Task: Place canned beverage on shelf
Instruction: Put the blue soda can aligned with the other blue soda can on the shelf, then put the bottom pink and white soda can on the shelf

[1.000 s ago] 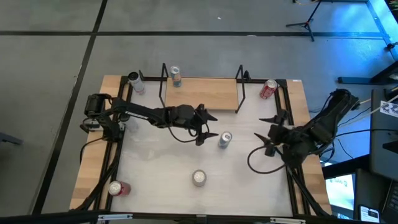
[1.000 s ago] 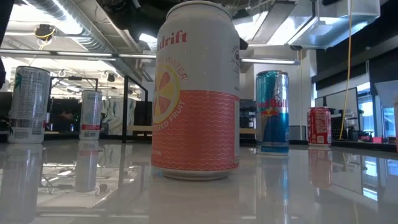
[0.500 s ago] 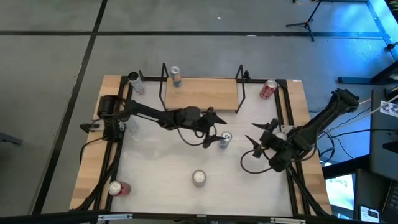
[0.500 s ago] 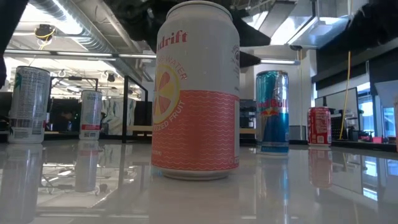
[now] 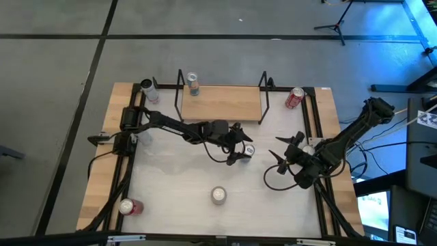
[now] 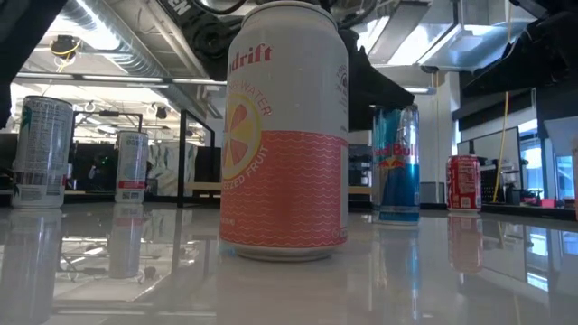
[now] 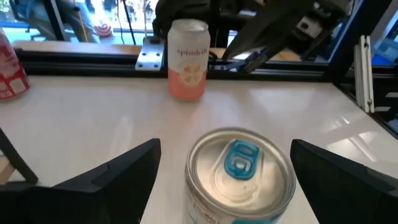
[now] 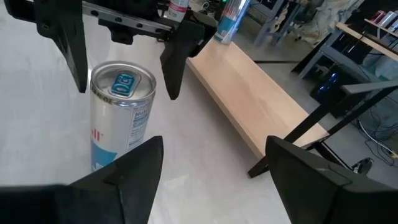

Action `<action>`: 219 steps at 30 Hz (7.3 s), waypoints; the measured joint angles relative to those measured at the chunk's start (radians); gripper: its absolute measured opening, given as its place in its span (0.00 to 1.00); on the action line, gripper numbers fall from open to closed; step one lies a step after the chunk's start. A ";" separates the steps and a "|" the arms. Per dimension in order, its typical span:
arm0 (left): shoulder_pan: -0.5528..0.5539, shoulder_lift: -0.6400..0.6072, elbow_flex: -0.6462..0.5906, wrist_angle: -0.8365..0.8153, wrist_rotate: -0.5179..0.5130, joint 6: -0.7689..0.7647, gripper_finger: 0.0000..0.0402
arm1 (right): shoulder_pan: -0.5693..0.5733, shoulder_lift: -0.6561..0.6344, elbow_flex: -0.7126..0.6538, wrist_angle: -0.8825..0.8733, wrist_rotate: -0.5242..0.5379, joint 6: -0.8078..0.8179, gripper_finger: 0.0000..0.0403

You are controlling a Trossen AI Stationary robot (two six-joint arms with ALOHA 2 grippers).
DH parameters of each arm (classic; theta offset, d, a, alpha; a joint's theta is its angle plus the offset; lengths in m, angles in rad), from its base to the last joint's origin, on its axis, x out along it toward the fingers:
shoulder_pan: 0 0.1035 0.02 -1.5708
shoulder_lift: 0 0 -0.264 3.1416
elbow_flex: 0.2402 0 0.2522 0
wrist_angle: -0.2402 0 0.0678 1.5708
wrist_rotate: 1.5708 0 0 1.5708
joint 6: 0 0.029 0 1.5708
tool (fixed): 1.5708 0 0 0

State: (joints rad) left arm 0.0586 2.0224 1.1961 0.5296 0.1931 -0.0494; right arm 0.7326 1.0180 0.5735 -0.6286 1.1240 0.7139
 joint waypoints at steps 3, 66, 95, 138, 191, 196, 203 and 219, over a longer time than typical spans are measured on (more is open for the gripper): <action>-0.004 0.000 0.000 -0.018 0.000 0.000 0.87 | 0.000 0.000 0.000 0.000 0.001 0.000 0.70; 0.279 -0.575 -0.114 -0.827 -0.633 -0.001 0.54 | 0.000 0.001 0.000 0.002 0.001 -0.001 0.70; 0.371 -0.707 -0.439 -0.492 -0.568 -0.045 0.55 | 0.000 0.001 0.000 0.033 0.043 -0.012 0.70; 0.188 -0.759 -0.292 -0.588 -0.509 0.062 0.68 | 0.000 0.001 0.000 0.037 0.035 -0.012 0.70; -0.143 -0.588 -0.227 -0.492 -0.299 -0.042 0.68 | 0.000 0.001 0.001 0.041 0.035 -0.012 0.70; -0.236 -0.567 -0.227 -0.491 -0.232 -0.120 0.68 | 0.000 0.001 0.001 0.056 0.037 -0.013 0.70; -0.287 -0.544 -0.227 -0.418 -0.267 -0.155 0.68 | 0.000 0.001 0.001 0.060 0.044 -0.021 0.70; -0.315 -0.504 -0.228 -0.352 -0.200 -0.186 0.93 | 0.000 0.001 0.001 0.141 0.071 -0.117 0.70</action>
State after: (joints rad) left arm -0.2569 1.5180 0.9680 0.1780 -0.0066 -0.2353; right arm 0.7326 1.0187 0.5743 -0.4874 1.1950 0.5966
